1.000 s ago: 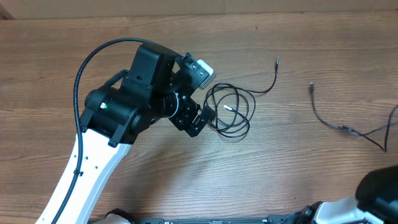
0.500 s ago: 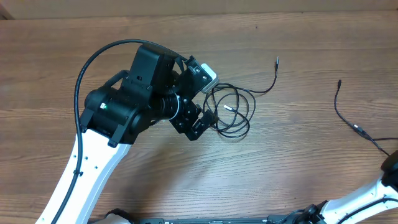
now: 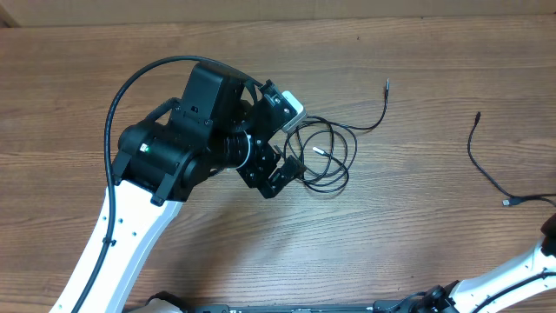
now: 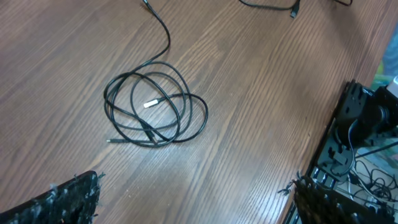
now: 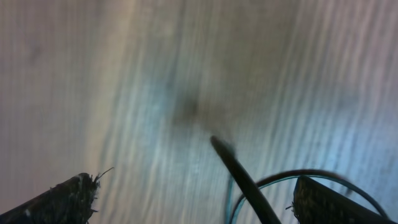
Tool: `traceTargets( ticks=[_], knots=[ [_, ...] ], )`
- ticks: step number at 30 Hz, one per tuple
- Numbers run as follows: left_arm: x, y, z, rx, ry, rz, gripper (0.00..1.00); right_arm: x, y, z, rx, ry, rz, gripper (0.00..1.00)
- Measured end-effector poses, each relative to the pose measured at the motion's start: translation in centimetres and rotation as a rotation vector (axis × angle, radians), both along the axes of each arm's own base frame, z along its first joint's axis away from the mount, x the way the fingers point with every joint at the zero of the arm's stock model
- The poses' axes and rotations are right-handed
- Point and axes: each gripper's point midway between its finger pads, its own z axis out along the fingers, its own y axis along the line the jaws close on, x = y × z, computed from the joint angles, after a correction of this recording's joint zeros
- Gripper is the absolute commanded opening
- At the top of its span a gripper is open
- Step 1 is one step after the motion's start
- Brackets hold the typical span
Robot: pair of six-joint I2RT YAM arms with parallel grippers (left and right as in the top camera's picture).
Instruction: Untangle cables
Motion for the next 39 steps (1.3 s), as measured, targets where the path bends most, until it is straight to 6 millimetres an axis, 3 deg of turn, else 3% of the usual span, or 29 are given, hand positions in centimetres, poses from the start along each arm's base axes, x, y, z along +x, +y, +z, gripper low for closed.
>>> traceTargets(
  ticks=[1,3,9,11,15,22,25,27,34,39],
  knots=[
    [-0.2,0.1,-0.1,0.005,0.008,0.000,1.00,0.3,0.2,0.4,0.005,-0.017,0.017,1.00],
    [-0.8,0.4,-0.6,0.022,0.040,0.000,1.00,1.0,0.9,3.1,-0.012,-0.087,0.067,1.00],
    [-1.0,0.5,-0.8,0.028,0.053,0.000,1.00,0.4,3.4,16.4,-0.206,-0.297,0.132,1.00],
    [-1.0,0.5,-0.8,0.027,0.053,-0.001,1.00,-0.2,5.7,21.0,-0.260,-0.380,0.184,1.00],
    [-1.1,0.5,-0.8,0.027,0.057,-0.002,1.00,-0.3,10.4,24.8,-0.242,-0.500,0.346,1.00],
    [-1.2,0.6,-0.9,0.031,0.064,-0.002,1.00,1.0,18.7,24.3,-0.017,-0.586,0.648,1.00],
    [-1.2,0.6,-0.9,0.031,0.065,0.002,1.00,2.3,23.3,23.9,0.055,-0.582,0.808,1.00],
    [-0.6,1.2,-1.2,0.052,0.077,0.074,1.00,3.5,27.2,23.9,0.098,-0.584,0.940,1.00],
    [1.7,5.2,-2.3,0.156,0.111,0.458,1.00,5.2,37.1,23.1,0.177,-0.542,1.242,1.00],
    [2.5,6.5,-2.4,0.188,0.091,0.551,1.00,7.0,42.2,19.6,0.231,-0.411,1.368,1.00]
  ],
)
